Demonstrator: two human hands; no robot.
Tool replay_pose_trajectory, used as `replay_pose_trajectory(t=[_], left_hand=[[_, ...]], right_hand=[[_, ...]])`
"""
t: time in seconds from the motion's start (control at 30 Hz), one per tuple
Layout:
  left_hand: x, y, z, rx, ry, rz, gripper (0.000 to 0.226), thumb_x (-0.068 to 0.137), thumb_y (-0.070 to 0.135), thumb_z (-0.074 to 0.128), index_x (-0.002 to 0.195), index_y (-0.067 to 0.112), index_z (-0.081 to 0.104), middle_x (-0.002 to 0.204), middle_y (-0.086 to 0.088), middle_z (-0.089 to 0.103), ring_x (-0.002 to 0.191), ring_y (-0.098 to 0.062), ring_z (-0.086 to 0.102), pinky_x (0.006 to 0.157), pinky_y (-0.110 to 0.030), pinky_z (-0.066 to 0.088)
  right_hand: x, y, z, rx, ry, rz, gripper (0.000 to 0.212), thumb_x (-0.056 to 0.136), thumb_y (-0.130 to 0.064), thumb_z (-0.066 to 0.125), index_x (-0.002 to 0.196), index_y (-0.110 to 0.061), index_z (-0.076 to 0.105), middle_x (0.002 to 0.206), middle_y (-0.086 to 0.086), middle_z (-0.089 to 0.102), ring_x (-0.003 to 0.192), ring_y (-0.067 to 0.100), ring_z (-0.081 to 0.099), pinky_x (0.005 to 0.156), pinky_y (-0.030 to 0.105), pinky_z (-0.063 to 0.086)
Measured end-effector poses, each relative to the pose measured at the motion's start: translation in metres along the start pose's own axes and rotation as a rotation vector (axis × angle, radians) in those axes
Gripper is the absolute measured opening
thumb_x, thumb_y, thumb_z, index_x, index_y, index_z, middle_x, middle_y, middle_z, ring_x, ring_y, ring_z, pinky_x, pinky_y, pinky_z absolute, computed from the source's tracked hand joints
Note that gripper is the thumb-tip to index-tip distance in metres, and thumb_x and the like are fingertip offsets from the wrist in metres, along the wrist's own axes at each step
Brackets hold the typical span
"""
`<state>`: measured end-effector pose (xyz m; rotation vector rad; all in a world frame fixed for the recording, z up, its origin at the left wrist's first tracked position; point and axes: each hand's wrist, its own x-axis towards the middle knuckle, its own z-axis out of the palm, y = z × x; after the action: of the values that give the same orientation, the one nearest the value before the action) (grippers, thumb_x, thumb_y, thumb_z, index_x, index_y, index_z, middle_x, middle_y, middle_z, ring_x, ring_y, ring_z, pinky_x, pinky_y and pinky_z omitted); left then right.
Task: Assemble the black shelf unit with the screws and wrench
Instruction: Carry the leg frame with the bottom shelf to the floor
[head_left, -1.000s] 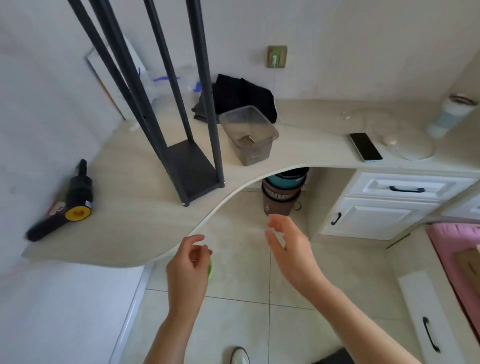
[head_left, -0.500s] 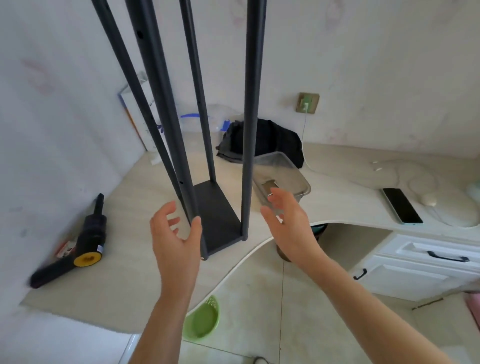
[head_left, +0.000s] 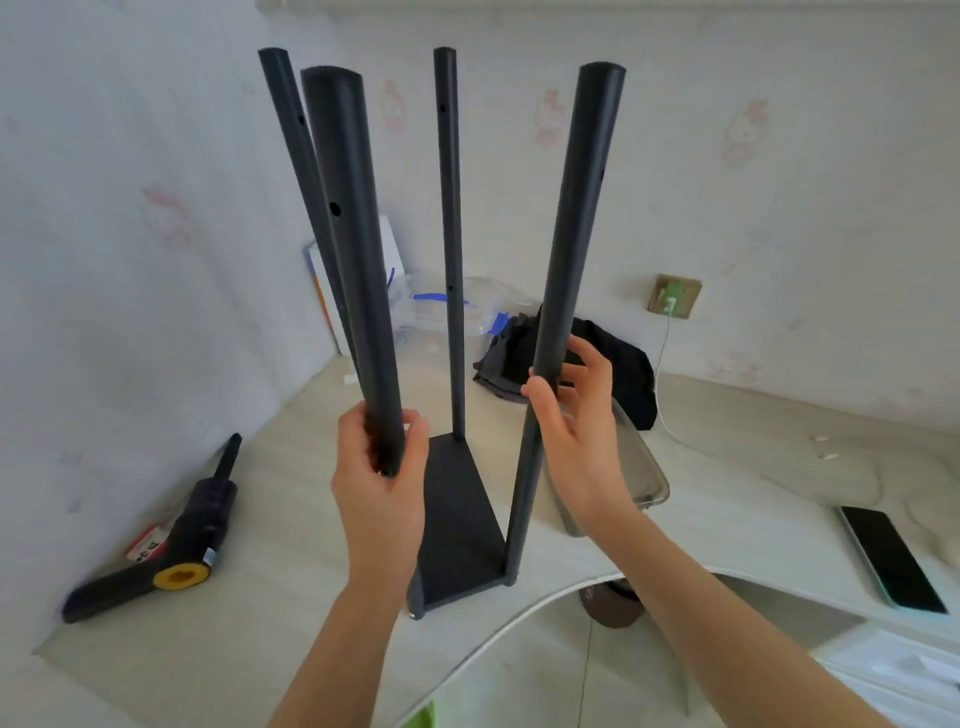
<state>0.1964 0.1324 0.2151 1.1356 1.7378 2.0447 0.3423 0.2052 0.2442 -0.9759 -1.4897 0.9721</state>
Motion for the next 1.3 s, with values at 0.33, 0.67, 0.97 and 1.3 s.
replay_pose_trajectory(t=[0.33,0.67,0.97,1.3], left_hand=[[0.02,0.001,0.005,-0.049,-0.066,0.031,0.008,0.095,0.027,0.064,0.09,0.028,0.057,0.068,-0.005,0.055,0.05,-0.011,0.053,0.05,-0.018,0.049],[0.034,0.009,0.009,0.013,-0.019,0.01,0.021,0.096,0.03,0.063,0.078,0.029,0.052,0.067,-0.021,0.043,0.058,-0.043,0.046,0.049,-0.05,0.045],[0.06,0.041,0.005,-0.018,-0.043,0.035,0.026,0.096,0.028,0.064,0.073,0.028,0.051,0.062,-0.015,0.043,0.056,-0.042,0.046,0.047,-0.05,0.045],[0.058,0.069,-0.03,-0.236,-0.301,-0.061,0.023,0.097,0.023,0.063,0.082,0.009,0.051,0.06,-0.006,0.042,0.047,-0.016,0.04,0.044,-0.031,0.037]], right_hand=[[0.022,0.012,0.011,0.071,-0.004,-0.052,0.049,0.089,-0.049,0.048,0.127,-0.02,0.04,0.085,-0.005,0.056,0.072,0.008,0.056,0.069,0.021,0.049],[0.03,0.008,0.02,0.081,0.022,-0.103,0.022,0.093,-0.048,0.044,0.101,-0.028,0.048,0.071,-0.007,0.053,0.061,0.009,0.049,0.059,0.018,0.046],[0.037,-0.033,0.024,0.111,0.084,-0.08,0.008,0.102,-0.027,0.048,0.094,-0.026,0.049,0.072,0.007,0.053,0.057,0.016,0.047,0.05,0.022,0.043],[-0.009,-0.085,0.026,0.075,0.237,-0.039,0.014,0.103,-0.024,0.048,0.091,-0.016,0.047,0.072,0.01,0.048,0.054,0.013,0.041,0.047,0.021,0.039]])
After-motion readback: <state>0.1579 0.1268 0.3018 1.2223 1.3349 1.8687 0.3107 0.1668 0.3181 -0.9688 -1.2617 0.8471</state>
